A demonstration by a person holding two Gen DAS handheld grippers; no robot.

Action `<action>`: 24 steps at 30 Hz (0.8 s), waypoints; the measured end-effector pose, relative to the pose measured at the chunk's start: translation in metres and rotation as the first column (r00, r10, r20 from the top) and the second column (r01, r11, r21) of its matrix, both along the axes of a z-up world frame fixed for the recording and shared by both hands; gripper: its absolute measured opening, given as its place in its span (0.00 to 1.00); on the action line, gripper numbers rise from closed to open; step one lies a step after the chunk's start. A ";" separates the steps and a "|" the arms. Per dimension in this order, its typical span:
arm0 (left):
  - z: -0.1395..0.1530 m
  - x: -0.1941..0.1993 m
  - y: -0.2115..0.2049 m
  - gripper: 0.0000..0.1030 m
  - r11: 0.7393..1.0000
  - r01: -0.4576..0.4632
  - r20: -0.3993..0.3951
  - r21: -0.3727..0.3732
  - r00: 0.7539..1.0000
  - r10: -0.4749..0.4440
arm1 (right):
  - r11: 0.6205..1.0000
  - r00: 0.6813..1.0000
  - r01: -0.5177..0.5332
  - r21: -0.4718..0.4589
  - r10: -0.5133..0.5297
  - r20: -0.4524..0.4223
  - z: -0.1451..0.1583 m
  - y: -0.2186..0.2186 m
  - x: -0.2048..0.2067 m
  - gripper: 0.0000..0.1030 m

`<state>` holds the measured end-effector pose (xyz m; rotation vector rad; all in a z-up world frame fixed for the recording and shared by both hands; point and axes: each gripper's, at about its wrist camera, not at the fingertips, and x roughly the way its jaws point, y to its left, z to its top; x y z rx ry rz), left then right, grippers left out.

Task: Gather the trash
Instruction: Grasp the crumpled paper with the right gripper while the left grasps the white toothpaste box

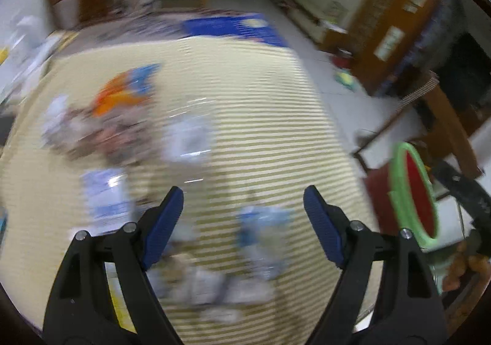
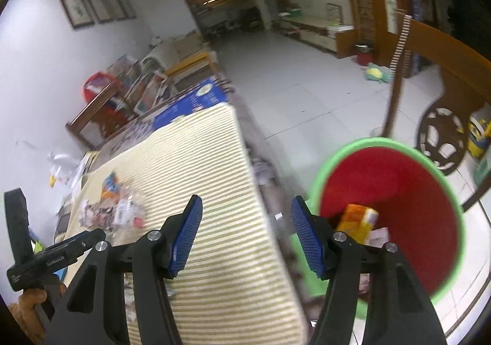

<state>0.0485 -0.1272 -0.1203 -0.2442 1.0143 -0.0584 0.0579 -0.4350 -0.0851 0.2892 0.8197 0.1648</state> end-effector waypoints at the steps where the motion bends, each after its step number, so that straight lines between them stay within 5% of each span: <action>1: -0.005 -0.001 0.015 0.76 1.000 -0.030 -0.015 0.005 0.999 0.030 | 1.000 1.000 -0.011 -0.002 0.011 -0.003 0.000 0.009 0.002 0.57; 8: -0.058 0.002 0.098 0.76 0.985 -0.173 -0.174 0.024 0.969 0.174 | 0.997 0.997 -0.082 -0.015 0.082 -0.011 0.002 0.081 0.011 0.57; 12: -0.084 0.010 0.103 0.79 0.993 -0.120 -0.254 -0.012 0.960 0.113 | 0.994 0.994 -0.109 -0.023 0.109 -0.013 0.003 0.118 0.014 0.58; 15: -0.086 0.017 0.090 0.81 0.999 -0.006 -0.233 0.037 0.972 0.015 | 0.992 0.993 -0.121 -0.026 0.121 -0.017 0.002 0.146 0.014 0.59; 17: -0.089 0.020 0.094 0.67 1.000 0.014 -0.232 0.002 0.973 -0.013 | 0.991 0.991 -0.130 -0.028 0.130 -0.023 0.000 0.161 0.016 0.59; 24: -0.076 0.025 0.129 0.48 0.998 0.049 -0.193 -0.044 0.980 -0.056 | 0.971 0.973 -0.230 -0.066 0.228 -0.034 -0.003 0.232 0.031 0.59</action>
